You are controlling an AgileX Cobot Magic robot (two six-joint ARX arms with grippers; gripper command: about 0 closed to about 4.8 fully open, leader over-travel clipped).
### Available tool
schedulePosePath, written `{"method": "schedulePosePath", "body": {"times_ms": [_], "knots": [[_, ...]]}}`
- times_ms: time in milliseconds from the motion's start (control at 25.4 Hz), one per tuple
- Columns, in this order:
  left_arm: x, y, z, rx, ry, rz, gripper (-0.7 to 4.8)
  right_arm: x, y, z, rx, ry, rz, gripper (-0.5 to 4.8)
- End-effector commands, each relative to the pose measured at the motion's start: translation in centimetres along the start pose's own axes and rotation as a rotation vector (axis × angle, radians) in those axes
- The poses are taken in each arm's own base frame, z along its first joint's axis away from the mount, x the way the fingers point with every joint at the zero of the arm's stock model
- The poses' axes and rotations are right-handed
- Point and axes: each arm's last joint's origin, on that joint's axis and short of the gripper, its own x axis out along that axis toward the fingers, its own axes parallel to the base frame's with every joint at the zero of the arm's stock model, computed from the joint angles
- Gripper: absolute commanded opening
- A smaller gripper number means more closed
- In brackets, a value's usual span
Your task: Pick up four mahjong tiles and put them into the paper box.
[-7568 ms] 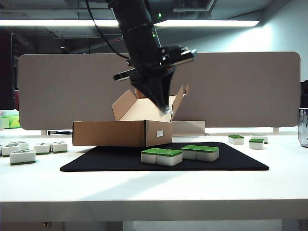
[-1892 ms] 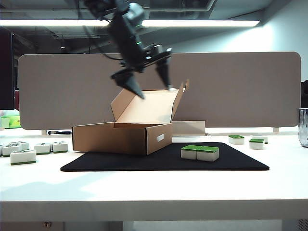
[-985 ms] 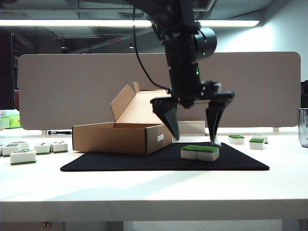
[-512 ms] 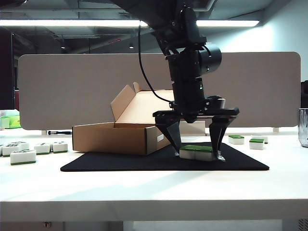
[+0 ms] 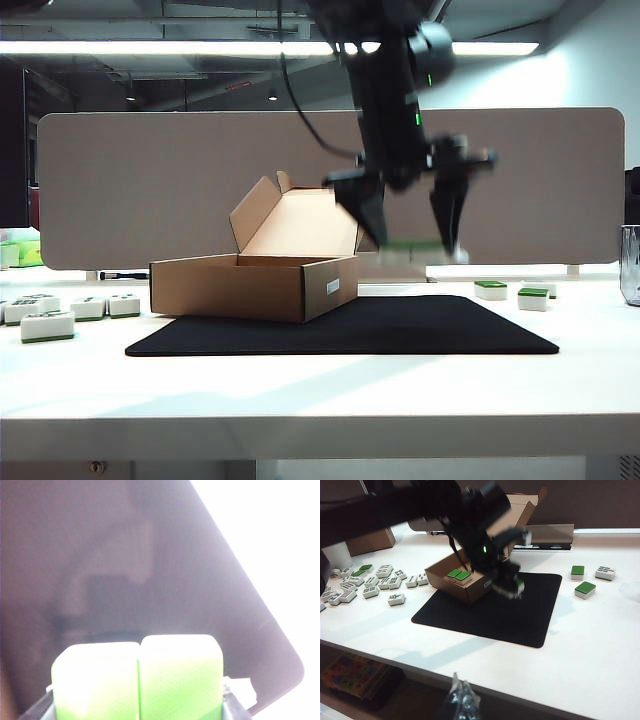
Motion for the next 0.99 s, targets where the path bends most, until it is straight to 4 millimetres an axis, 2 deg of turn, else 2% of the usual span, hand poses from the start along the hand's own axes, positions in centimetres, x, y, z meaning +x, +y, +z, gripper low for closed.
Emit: {"method": "schedulePosePath", "body": {"times_ms": [39,118,158,236,394,512,670,828,985], "knots": [[-3.8,2.0,1.4,0.028,-0.129,0.051,2.66,-0.3,0.1,0.0,-0.015,-0.025,0.001,-0.01],[-4.9,5.2,1.6,-0.027,-0.14,0.118,2.66,-0.3,0.1,0.0,-0.015,-0.025,0.001,-0.01],[-5.0,7.3,1.5,-0.064,-0.12,0.137,2.66,-0.3,0.1,-0.1,-0.015,-0.024,0.001,-0.01],[-5.0,10.1,1.1,-0.111,-0.093,0.165,2.66,-0.3,0.1,-0.1,-0.015,-0.024,0.001,-0.01],[-4.6,13.6,0.9,-0.172,-0.093,0.17,2.66,-0.3,0.1,0.0,-0.015,-0.025,0.001,-0.01],[-3.2,14.5,0.7,-0.186,-0.073,0.136,2.66,-0.3,0.1,0.0,-0.015,-0.026,-0.014,-0.01],[-0.2,14.7,0.4,-0.187,-0.022,0.13,2.66,-0.3,0.1,0.0,-0.015,-0.027,-0.022,-0.01],[2.4,14.6,-0.2,-0.19,0.03,0.046,2.66,-0.3,0.1,0.0,-0.015,-0.027,-0.022,-0.01],[3.8,14.7,-0.7,-0.193,0.078,0.047,2.66,-0.3,0.1,0.0,-0.015,-0.027,-0.022,-0.01]]}}
